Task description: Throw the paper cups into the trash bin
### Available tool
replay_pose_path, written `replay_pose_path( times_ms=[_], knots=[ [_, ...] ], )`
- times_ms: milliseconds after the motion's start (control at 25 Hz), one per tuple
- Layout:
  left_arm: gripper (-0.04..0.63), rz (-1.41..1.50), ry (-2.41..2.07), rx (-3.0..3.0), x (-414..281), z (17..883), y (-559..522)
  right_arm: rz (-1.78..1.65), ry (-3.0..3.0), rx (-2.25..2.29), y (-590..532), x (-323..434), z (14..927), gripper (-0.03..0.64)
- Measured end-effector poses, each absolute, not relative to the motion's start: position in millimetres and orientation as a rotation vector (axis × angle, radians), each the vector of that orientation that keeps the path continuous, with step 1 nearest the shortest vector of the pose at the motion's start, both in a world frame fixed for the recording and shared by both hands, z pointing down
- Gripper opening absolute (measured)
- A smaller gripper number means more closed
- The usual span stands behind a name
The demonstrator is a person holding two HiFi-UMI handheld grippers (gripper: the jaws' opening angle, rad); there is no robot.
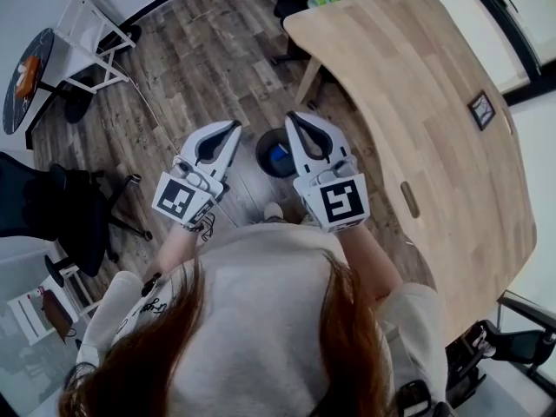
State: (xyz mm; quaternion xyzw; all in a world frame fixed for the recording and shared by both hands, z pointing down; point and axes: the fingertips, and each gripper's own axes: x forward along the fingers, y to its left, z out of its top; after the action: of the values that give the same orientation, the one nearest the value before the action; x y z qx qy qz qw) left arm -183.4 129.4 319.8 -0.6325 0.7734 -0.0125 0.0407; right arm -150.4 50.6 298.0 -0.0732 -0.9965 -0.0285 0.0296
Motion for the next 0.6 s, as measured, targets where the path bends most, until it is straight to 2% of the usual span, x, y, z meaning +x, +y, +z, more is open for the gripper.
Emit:
replay_pose_path(
  times_ms=[600],
  knots=[
    [0.003,-0.032,2.379,-1.914,-184.7,317.9,130.9,-0.07,-3.085,-0.199,46.2,-150.9,301.4,0.008]
  ],
)
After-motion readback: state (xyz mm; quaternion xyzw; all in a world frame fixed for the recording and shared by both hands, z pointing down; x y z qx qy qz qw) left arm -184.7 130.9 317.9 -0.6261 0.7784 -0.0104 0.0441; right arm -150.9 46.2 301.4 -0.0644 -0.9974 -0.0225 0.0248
